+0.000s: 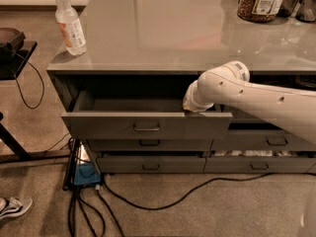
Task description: Open top drawer
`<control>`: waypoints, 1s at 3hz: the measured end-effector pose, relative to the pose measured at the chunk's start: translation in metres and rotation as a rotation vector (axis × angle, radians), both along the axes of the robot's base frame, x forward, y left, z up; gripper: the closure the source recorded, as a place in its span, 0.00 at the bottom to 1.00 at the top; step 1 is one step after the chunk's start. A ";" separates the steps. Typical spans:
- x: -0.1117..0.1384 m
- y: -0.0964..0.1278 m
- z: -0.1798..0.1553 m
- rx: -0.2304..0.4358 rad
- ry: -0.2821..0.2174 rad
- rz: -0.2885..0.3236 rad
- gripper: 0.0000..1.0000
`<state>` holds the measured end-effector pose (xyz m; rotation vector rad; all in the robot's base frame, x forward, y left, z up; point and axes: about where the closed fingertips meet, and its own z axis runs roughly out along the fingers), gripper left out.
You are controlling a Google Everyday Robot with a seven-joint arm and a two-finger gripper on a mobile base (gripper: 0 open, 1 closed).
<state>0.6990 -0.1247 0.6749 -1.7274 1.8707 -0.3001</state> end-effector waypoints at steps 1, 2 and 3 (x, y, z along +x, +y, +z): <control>0.008 -0.007 0.001 0.000 -0.010 -0.031 1.00; 0.015 -0.010 0.001 0.002 -0.001 -0.037 1.00; 0.019 -0.010 -0.004 0.008 0.023 -0.028 1.00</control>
Offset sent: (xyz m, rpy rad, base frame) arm 0.0248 -0.0166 0.0061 0.0017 0.0003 -0.0432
